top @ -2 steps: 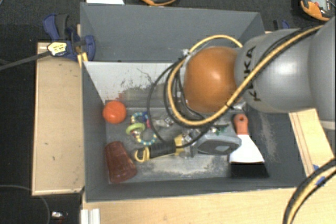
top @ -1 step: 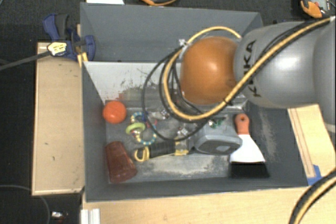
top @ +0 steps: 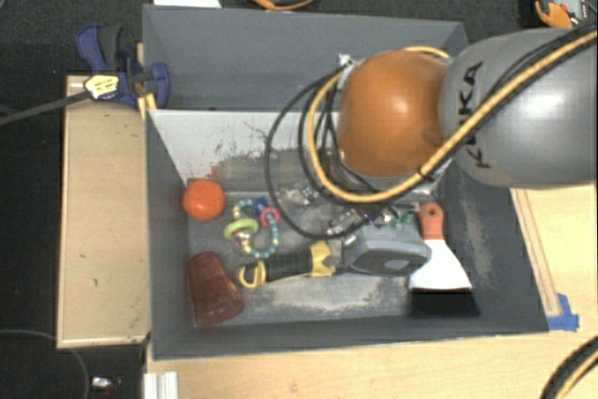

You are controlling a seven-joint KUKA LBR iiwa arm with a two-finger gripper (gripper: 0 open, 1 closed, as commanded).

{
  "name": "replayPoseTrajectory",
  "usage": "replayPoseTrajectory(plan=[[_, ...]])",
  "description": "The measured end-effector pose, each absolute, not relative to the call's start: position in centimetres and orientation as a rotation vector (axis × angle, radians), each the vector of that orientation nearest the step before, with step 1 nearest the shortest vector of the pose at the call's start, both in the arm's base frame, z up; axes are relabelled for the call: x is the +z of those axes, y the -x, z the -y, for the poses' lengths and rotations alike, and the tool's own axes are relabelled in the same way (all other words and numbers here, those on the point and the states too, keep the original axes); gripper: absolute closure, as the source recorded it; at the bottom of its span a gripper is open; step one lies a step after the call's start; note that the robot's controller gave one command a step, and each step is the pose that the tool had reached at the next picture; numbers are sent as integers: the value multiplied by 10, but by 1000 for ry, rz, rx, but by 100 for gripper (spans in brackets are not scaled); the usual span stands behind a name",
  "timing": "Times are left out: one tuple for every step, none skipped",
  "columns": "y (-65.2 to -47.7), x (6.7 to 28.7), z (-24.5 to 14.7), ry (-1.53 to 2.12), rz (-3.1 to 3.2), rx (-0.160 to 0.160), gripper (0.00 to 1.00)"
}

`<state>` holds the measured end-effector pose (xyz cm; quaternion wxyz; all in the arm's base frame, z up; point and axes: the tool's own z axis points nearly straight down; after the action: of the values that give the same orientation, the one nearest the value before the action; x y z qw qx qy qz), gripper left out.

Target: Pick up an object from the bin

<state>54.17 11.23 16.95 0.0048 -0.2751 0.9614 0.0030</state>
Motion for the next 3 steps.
replayPoseTrajectory(plan=[[-529,92,-72,1200,-2875,5,0],[-542,106,-86,1312,-2838,8,100],[-542,106,-86,1309,-2840,8,100]])
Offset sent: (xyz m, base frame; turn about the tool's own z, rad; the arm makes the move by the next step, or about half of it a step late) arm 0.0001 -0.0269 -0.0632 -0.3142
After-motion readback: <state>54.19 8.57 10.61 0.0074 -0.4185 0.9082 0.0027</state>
